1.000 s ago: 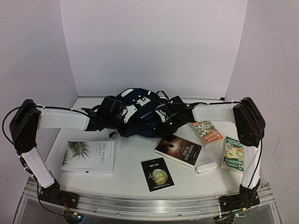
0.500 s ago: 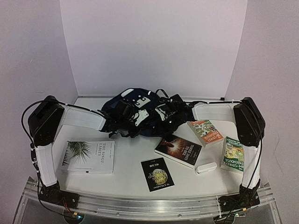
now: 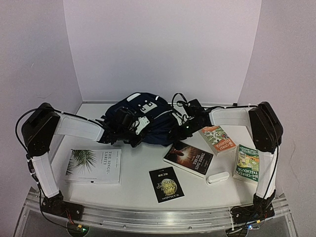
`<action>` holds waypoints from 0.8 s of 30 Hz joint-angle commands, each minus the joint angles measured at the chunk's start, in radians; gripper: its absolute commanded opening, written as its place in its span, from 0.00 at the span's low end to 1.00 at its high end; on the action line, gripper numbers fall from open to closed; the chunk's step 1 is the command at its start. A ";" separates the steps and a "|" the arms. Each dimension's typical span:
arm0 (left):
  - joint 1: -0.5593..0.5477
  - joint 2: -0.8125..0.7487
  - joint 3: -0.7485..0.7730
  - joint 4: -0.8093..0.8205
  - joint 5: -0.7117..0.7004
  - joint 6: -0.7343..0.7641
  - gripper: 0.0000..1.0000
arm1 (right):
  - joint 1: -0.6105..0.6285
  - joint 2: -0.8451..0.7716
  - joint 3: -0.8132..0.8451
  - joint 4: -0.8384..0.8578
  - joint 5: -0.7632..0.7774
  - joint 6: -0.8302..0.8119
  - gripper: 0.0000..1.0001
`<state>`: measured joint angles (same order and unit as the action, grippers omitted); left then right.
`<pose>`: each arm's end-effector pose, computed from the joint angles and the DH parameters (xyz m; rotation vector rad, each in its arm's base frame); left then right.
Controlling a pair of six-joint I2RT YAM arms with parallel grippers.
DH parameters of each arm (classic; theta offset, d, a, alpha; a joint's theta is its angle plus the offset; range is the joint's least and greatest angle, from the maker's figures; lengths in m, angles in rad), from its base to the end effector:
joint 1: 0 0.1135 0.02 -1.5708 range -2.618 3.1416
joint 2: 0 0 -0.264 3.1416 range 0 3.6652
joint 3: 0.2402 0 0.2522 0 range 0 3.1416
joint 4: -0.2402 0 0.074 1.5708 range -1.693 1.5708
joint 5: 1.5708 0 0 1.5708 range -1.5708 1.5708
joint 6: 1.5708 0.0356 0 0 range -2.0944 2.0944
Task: Pack the student bag
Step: Unzip the student bag at the center of the board.
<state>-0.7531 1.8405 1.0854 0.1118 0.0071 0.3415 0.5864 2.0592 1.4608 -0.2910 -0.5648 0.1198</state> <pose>0.2899 -0.2721 0.1780 1.1608 1.8973 -0.2351 0.3606 0.2625 0.1774 -0.8336 2.3884 0.9936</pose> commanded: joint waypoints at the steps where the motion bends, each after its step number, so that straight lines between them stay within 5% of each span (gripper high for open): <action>1: 0.081 -0.120 -0.051 0.005 -0.129 -0.032 0.00 | -0.078 -0.060 -0.029 -0.037 0.107 -0.056 0.00; 10: 0.194 -0.149 -0.054 -0.019 -0.177 -0.118 0.00 | -0.047 -0.055 -0.015 -0.047 0.016 -0.034 0.00; 20: 0.187 -0.078 0.019 -0.047 -0.007 -0.175 0.00 | 0.112 -0.152 -0.068 -0.031 -0.045 -0.048 0.00; 24: 0.152 -0.201 -0.083 0.010 0.121 -0.132 0.22 | 0.114 -0.109 -0.025 -0.032 -0.033 -0.035 0.00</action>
<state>-0.6136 1.7543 1.0459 0.0405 0.1055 0.2171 0.6885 1.9751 1.4031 -0.2660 -0.5722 0.0826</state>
